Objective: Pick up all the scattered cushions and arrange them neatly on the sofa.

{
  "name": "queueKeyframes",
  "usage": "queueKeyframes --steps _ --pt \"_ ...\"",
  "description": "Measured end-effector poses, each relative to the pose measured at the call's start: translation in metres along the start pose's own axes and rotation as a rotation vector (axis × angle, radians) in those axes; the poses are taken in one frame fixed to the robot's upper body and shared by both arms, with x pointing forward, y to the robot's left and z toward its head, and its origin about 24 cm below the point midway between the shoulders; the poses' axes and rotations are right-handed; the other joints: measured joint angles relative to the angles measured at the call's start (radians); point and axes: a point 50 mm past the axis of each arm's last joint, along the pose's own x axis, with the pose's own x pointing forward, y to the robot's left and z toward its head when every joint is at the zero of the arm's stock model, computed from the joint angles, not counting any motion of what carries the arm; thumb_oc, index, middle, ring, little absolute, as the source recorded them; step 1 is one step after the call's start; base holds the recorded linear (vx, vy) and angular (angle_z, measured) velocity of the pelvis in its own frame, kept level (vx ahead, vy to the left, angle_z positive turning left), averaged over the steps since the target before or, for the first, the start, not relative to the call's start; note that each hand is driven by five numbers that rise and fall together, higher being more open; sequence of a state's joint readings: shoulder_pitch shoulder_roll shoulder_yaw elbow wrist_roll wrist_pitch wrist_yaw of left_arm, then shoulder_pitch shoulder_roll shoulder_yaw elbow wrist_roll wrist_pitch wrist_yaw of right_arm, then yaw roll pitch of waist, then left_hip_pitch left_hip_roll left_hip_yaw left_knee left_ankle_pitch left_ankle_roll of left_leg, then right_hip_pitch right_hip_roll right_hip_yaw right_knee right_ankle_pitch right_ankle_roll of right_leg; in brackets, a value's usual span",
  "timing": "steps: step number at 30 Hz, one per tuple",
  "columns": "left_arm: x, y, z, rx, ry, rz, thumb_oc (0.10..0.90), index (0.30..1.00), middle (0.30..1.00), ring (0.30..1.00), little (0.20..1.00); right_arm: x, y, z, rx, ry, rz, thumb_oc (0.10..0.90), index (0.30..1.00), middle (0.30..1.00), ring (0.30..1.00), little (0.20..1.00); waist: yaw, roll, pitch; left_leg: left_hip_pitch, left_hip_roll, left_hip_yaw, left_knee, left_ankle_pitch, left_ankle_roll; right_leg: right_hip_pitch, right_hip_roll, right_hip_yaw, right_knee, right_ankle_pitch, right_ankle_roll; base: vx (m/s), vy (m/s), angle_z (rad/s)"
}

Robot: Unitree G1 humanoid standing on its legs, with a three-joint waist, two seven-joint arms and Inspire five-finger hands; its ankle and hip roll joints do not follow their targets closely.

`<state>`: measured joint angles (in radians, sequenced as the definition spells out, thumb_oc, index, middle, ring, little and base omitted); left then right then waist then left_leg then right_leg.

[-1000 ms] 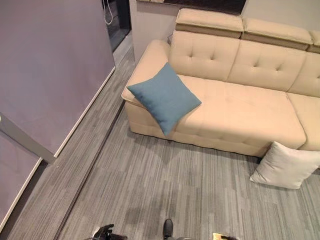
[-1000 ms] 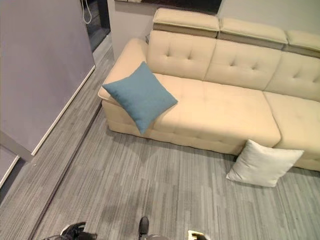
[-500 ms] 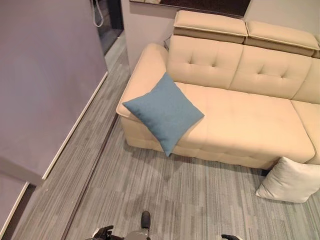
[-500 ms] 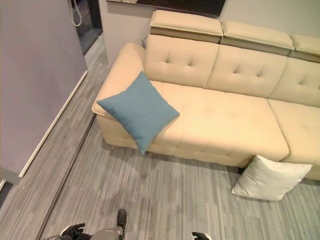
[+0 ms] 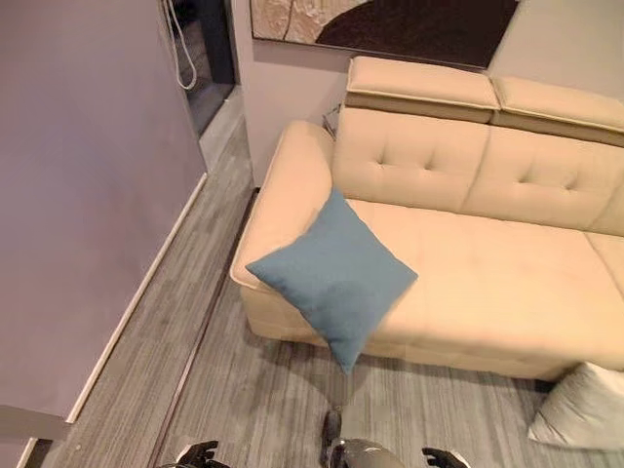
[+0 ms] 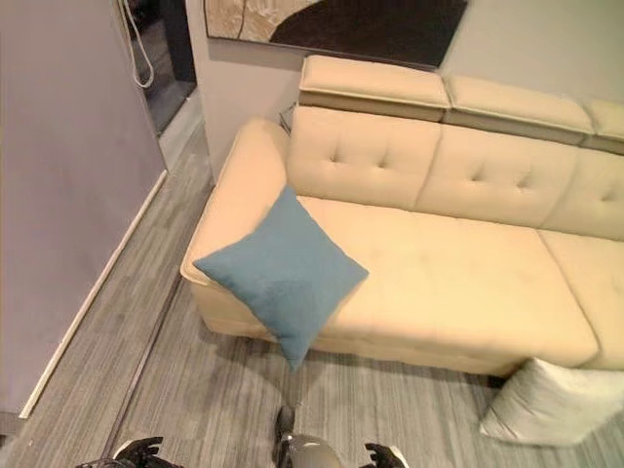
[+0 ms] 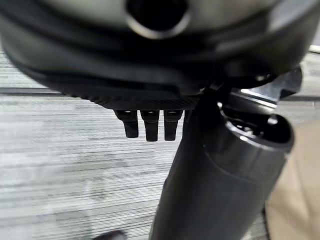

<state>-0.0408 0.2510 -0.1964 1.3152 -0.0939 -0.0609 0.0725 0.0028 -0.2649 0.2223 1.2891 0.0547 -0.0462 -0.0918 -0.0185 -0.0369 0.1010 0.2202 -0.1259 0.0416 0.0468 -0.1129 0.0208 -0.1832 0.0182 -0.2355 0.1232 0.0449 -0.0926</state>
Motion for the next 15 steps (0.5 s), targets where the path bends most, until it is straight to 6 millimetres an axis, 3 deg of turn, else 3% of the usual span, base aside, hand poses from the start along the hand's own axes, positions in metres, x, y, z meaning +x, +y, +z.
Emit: queueKeyframes --steps 1,2,4,5,6,8,10,11,12,15 --pt "0.000 -0.003 0.000 -0.003 0.000 -0.005 0.800 0.900 0.900 0.900 0.900 0.000 -0.001 0.000 0.008 0.001 -0.003 0.800 0.900 0.900 0.900 0.900 0.006 -0.013 -0.004 -0.064 -0.006 0.013 0.153 -0.015 -0.024 0.050 -0.003 0.009 -0.062 0.018 -0.011 0.08 -0.112 0.17" --pt "0.000 -0.003 0.002 -0.005 -0.006 -0.006 0.800 0.900 0.900 0.900 0.900 0.001 -0.001 0.004 0.008 -0.010 -0.003 0.800 0.900 0.900 0.900 0.900 0.016 -0.039 -0.002 -0.231 0.010 0.054 0.482 -0.031 -0.072 0.098 -0.003 0.028 -0.129 0.044 -0.031 0.06 -0.074 -0.22" --pt "0.001 0.004 0.005 -0.018 -0.022 0.015 0.800 0.900 0.900 0.900 0.900 0.002 -0.003 0.018 0.005 -0.052 -0.009 0.800 0.900 0.900 0.900 0.900 0.038 -0.035 -0.005 -0.333 0.060 0.052 0.639 -0.037 -0.072 0.119 0.029 0.057 -0.147 0.043 -0.039 0.12 0.000 -0.57" --pt "0.001 0.009 0.008 -0.013 -0.030 0.024 0.800 0.900 0.900 0.900 0.900 0.003 -0.003 0.028 0.005 -0.085 -0.009 0.800 0.900 0.900 0.900 0.900 0.028 -0.037 -0.001 -0.369 0.085 0.042 0.634 -0.048 -0.087 0.138 0.040 0.064 -0.154 0.038 -0.042 0.15 0.056 -0.39" --pt "0.002 0.014 0.014 -0.004 -0.046 0.037 0.800 0.900 0.900 0.900 0.900 0.003 -0.003 0.034 0.008 -0.107 -0.008 0.800 0.900 0.900 0.900 0.900 0.026 -0.052 0.009 -0.390 0.094 0.012 0.572 -0.053 -0.080 0.165 0.042 0.088 -0.174 0.030 -0.044 0.08 0.047 -0.34" --pt "0.003 0.018 0.025 -0.003 -0.076 0.046 0.800 0.900 0.900 0.900 0.900 0.004 -0.005 0.042 0.008 -0.124 -0.011 0.800 0.900 0.900 0.900 0.900 0.030 -0.075 0.023 -0.394 0.113 -0.017 0.359 -0.041 -0.090 0.209 0.044 0.102 -0.214 0.036 -0.037 0.13 0.110 -0.37" --pt "0.003 0.018 0.031 0.004 -0.091 0.045 0.800 0.900 0.900 0.900 0.900 0.004 -0.008 0.047 0.014 -0.135 -0.019 0.800 0.900 0.900 0.900 0.900 0.014 -0.072 0.026 -0.413 0.129 -0.061 0.181 0.000 -0.101 0.229 0.052 0.114 -0.215 0.009 0.002 0.15 0.162 -0.15" --pt "0.003 0.018 0.031 0.004 -0.091 0.045 0.800 0.900 0.900 0.900 0.900 0.004 -0.008 0.047 0.014 -0.135 -0.019 0.800 0.900 0.900 0.900 0.900 0.014 -0.072 0.026 -0.413 0.129 -0.061 0.181 0.000 -0.101 0.229 0.052 0.114 -0.215 0.009 0.002 0.17 0.223 -0.43" --pt "0.003 0.010 0.031 -0.003 -0.098 0.023 0.800 0.900 0.900 0.900 0.900 0.004 -0.015 0.039 0.031 -0.113 -0.039 0.800 0.900 0.900 0.900 0.900 0.003 -0.049 0.021 -0.379 0.137 -0.102 -0.024 0.115 -0.093 0.242 0.052 0.144 -0.221 -0.014 0.006 0.16 0.212 -0.50" --pt "0.003 0.003 0.026 -0.007 -0.080 0.005 0.800 0.900 0.900 0.900 0.900 0.003 -0.018 0.019 0.027 -0.062 -0.046 0.800 0.900 0.900 0.900 0.900 -0.002 -0.024 0.011 -0.321 0.131 -0.071 -0.046 0.154 -0.052 0.278 0.037 0.164 -0.214 -0.031 0.032 0.07 0.133 -0.28"
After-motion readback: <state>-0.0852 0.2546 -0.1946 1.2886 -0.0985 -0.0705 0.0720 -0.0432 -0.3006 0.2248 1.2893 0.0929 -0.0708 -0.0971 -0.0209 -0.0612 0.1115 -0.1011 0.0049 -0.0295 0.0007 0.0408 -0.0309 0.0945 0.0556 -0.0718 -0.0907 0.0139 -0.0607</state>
